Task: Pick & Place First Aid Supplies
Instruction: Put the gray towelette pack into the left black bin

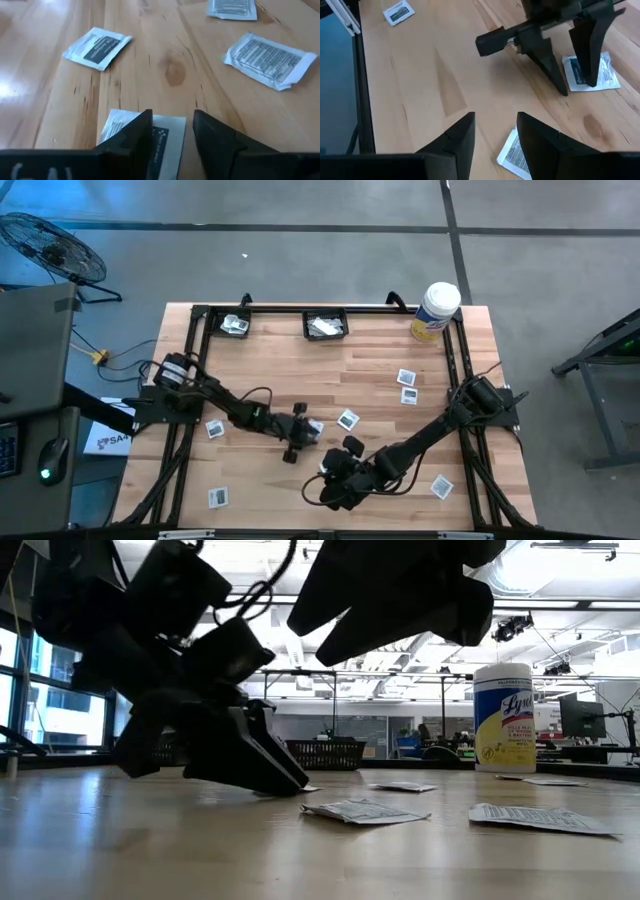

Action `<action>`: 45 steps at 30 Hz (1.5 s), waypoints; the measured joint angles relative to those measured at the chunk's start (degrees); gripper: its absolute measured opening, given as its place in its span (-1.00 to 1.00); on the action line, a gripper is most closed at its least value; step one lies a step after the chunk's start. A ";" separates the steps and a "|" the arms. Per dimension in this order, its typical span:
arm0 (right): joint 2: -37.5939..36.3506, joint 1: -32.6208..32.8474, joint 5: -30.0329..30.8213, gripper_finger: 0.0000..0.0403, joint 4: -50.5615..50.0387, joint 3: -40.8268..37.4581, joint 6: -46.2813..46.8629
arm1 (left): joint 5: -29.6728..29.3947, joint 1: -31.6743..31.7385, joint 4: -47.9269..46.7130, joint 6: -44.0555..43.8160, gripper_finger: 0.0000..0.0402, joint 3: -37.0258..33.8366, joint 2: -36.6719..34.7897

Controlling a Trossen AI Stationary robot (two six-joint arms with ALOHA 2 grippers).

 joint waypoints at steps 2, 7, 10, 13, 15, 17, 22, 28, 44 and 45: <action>-0.02 0.00 0.18 -0.31 0.19 0.00 0.00 | 0.49 0.86 -1.60 -0.90 -0.34 0.02 0.10; -0.02 0.00 0.99 -0.31 0.76 0.00 0.00 | 0.55 2.12 -3.83 -3.06 -0.60 0.07 0.17; -0.02 0.17 2.59 -0.31 0.84 0.00 -0.11 | 0.07 2.12 -3.79 -3.46 -0.80 0.04 0.23; -0.04 0.40 2.83 -0.31 1.46 -0.49 0.51 | -0.72 2.16 -3.83 -3.96 -0.96 0.02 0.28; -0.04 0.63 2.79 -0.31 1.53 -1.13 1.20 | -0.89 2.18 -3.85 -4.03 -0.96 -0.07 -0.01; -0.04 1.01 2.79 -0.31 1.79 -1.88 2.72 | -0.46 2.25 -4.53 -4.65 -0.97 -0.13 -1.40; -0.04 2.63 4.31 -0.31 2.30 -3.40 5.16 | 0.42 2.46 -10.21 -4.94 -0.99 -0.62 -6.96; -0.07 4.35 8.31 -0.31 6.90 -6.25 4.94 | -2.95 2.43 -16.26 -5.43 -1.00 -0.44 -14.72; -0.06 4.50 9.13 -0.31 15.52 -11.96 5.72 | -1.38 1.60 -23.76 -5.04 -1.00 -0.35 -22.03; -0.04 4.50 9.78 -0.31 15.63 -11.96 4.96 | -1.39 1.00 -23.89 -5.32 -1.00 -0.35 -21.65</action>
